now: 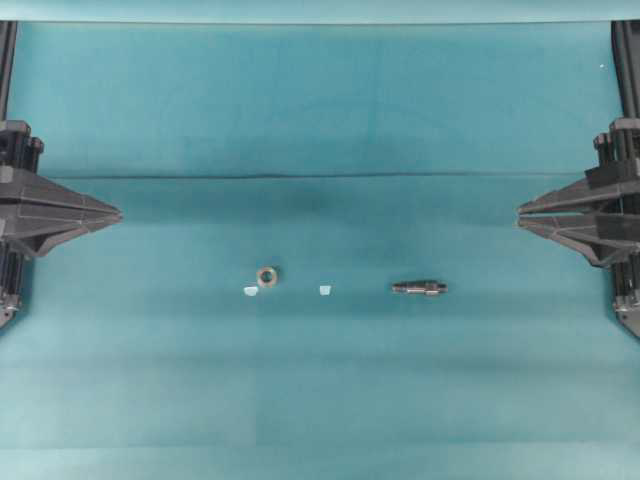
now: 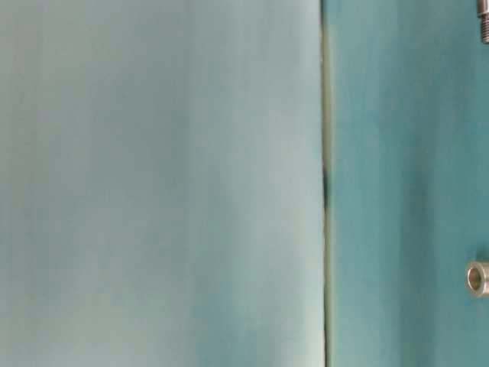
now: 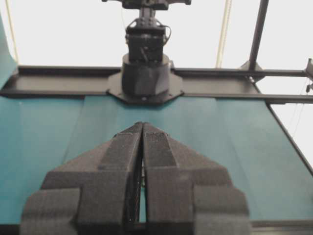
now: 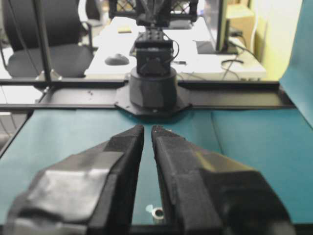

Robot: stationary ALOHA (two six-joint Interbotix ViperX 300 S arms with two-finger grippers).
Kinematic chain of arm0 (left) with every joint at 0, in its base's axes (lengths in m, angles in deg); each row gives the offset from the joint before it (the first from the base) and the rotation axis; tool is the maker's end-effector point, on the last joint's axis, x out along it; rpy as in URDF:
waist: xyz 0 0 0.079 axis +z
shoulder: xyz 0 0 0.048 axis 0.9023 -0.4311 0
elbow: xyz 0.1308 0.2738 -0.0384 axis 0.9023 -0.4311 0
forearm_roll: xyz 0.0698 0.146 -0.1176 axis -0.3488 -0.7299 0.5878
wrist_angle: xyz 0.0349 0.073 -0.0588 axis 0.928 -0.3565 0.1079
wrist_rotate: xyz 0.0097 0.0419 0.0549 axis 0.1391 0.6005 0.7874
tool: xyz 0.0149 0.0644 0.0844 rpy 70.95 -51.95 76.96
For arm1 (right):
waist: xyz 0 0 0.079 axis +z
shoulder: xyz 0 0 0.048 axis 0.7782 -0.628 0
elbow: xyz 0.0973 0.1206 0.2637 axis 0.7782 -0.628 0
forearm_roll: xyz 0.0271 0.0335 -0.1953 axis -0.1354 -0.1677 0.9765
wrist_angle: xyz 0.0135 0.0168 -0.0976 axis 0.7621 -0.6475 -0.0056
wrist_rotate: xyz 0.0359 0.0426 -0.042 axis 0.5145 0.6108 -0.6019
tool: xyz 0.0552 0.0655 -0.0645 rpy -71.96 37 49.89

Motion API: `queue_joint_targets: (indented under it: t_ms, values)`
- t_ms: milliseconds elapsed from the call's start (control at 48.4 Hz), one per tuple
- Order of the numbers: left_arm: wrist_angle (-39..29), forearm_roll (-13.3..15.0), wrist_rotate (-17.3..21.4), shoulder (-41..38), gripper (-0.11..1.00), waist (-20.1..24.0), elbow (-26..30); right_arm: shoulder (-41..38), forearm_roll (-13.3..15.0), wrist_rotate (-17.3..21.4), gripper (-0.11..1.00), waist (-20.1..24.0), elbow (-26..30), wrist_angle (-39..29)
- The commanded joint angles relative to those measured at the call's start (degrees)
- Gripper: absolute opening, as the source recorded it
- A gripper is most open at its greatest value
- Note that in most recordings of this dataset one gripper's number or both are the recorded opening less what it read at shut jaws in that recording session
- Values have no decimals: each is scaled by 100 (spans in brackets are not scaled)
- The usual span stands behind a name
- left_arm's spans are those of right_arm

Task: Insert the washer onto the shaft with both hands.
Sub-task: 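Move left gripper over the silver washer and right gripper over the shaft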

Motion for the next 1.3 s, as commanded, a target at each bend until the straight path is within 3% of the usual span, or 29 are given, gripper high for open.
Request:
queue_joint_targets:
  t_ms: [0, 83, 165, 289, 496, 702, 847, 1115, 1280]
  values:
    - [-246, -88, -105, -211, 2, -70, 167, -62, -26, 62, 0, 9, 35, 0]
    - [-475, -88, -158, -316, 2, -70, 360, -97, -369, 220, 2, 9, 44, -246]
    - [-650, -88, -132, -413, 2, -70, 571, -97, -519, 527, -5, 9, 123, -694]
    - [-993, -88, -141, -650, 2, -62, 773, -105, -510, 800, -9, 9, 281, -1468]
    - [-1556, -88, -158, -1292, 2, -79, 1178, -272, -510, 844, -9, -9, 536, -2672]
    - [-1951, -88, -149, -1986, 2, -79, 1556, -791, -510, 835, -9, -9, 888, -3270]
    - [-2584, -88, -123, -2514, 2, -44, 1907, -1345, -492, 817, -9, -9, 1116, -3524]
    - [-3419, -88, -141, -3322, 2, -35, 2575, -2435, -237, 782, -9, 53, 1591, -4228]
    - [-4298, -97, -123, -3885, 2, 132, 2979, -2971, -53, 765, -9, 53, 1819, -4667]
